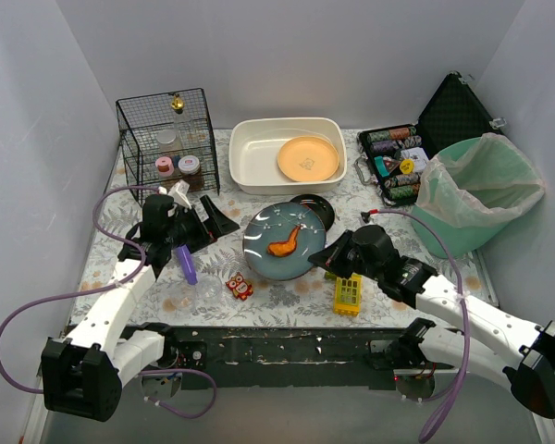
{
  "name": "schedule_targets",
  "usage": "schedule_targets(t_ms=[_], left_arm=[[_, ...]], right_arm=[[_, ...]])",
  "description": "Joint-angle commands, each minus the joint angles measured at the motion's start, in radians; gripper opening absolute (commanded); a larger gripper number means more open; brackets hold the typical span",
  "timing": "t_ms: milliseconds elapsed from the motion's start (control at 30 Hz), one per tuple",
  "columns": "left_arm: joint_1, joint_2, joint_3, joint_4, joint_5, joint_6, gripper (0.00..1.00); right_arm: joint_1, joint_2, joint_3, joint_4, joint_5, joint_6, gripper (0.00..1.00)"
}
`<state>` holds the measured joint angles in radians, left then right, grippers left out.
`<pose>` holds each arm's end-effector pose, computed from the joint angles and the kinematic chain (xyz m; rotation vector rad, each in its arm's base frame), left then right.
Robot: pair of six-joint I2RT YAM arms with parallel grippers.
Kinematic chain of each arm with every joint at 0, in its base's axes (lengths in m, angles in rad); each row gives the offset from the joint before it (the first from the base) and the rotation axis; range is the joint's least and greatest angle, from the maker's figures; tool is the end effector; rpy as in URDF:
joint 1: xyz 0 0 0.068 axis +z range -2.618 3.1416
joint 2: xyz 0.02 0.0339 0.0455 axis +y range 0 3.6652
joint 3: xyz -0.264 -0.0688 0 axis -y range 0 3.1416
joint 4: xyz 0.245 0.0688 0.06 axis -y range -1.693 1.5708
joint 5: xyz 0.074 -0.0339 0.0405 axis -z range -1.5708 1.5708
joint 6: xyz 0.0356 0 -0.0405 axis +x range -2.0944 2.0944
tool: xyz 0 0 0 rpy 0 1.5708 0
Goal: Clear the kitchen counter
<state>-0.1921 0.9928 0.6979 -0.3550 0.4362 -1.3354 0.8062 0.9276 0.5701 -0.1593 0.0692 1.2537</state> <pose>0.2055 -0.0553 0.2565 -1.1091 2.2265 -1.2440 0.1453 0.1480 0.2411 0.5581 2.2430 1.1116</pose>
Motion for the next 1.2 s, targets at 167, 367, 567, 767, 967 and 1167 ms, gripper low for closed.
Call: schedule_targets(t_ms=[167, 367, 567, 767, 967, 1167], left_arm=[[-0.003, -0.009, -0.054, 0.18, 0.157, -0.117, 0.91], [-0.006, -0.02, -0.095, 0.232, 0.191, -0.136, 0.78], [-0.006, -0.036, -0.115, 0.263, 0.22, -0.156, 0.64], [-0.013, -0.04, -0.12, 0.304, 0.249, -0.192, 0.42], [-0.017, -0.04, -0.124, 0.314, 0.254, -0.205, 0.06], [-0.018, -0.043, -0.124, 0.33, 0.274, -0.245, 0.0]], right_arm=[[0.001, -0.081, 0.013, 0.291, -0.124, 0.076, 0.01], [-0.001, -0.075, 0.014, 0.368, -0.175, 0.101, 0.01], [-0.001, -0.067, 0.02, 0.406, -0.21, 0.113, 0.01], [0.001, -0.047, 0.027, 0.432, -0.236, 0.115, 0.01], [-0.001, -0.047, 0.025, 0.428, -0.233, 0.113, 0.01], [0.001, -0.052, 0.024, 0.403, -0.221, 0.078, 0.01]])
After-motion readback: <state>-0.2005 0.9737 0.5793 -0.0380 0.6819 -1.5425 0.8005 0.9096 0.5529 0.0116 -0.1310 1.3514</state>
